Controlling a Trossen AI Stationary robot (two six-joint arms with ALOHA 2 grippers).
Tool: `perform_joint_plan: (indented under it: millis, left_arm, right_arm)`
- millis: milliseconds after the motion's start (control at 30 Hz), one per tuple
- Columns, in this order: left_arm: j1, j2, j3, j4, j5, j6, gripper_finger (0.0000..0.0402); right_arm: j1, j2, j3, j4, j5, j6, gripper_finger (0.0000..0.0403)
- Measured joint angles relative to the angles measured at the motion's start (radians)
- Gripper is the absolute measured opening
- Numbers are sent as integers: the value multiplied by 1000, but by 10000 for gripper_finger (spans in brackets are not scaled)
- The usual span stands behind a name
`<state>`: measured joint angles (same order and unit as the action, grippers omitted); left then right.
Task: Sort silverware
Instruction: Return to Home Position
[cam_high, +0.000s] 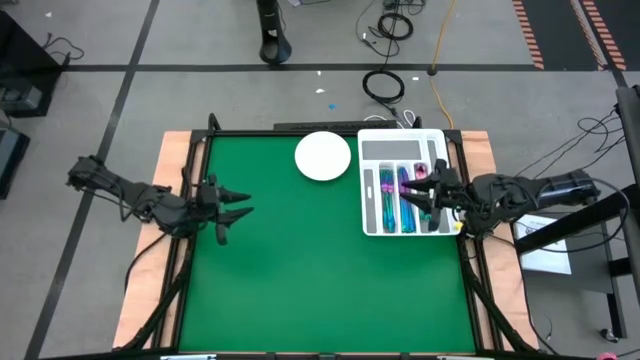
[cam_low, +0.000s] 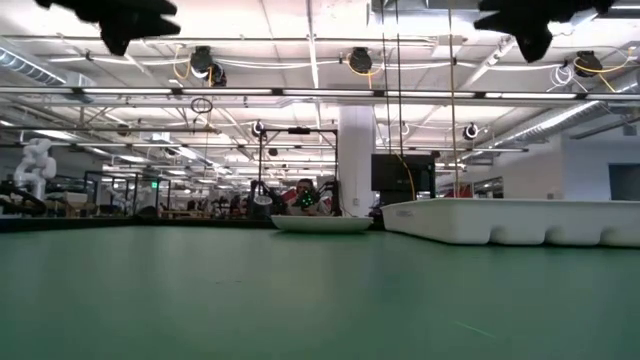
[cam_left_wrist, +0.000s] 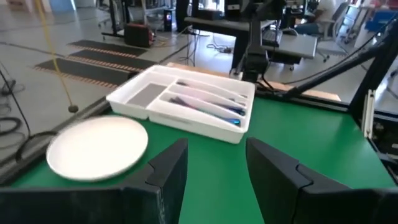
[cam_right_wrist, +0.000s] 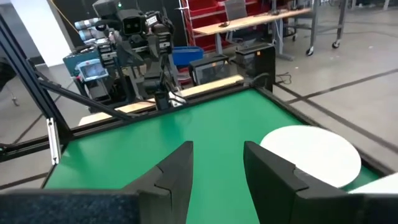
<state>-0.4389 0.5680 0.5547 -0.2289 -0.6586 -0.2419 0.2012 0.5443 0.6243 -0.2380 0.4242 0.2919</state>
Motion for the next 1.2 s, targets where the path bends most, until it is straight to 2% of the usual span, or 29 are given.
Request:
perform_joint_plan:
  millis: [333, 500, 633, 833, 933, 1033, 1200]
  left_arm:
    - [0, -139, -260, 118, -2, -103, 164]
    - [0, -175, -374, 240, 11, -119, 164]
    - [0, -183, -449, 330, 26, -132, 164]
    - [-2, -187, -503, 347, 32, -169, 164]
    - [-2, -187, -543, 394, 30, -171, 164]
    - [-2, -186, -548, 417, 30, -151, 164]
    - [-1, -186, -548, 496, 79, -55, 164]
  right_arm:
    - [0, -106, -209, 124, -11, 44, 130]
    - [20, -160, -322, 204, -12, 58, 130]
    - [41, -219, -394, 241, -12, 80, 130]
    - [64, -343, -475, 235, -14, 62, 130]
    - [65, -408, -518, 244, -99, 3, 130]
    - [63, -456, -564, 284, -229, -56, 130]
    - [42, -483, -610, 279, -280, -127, 130]
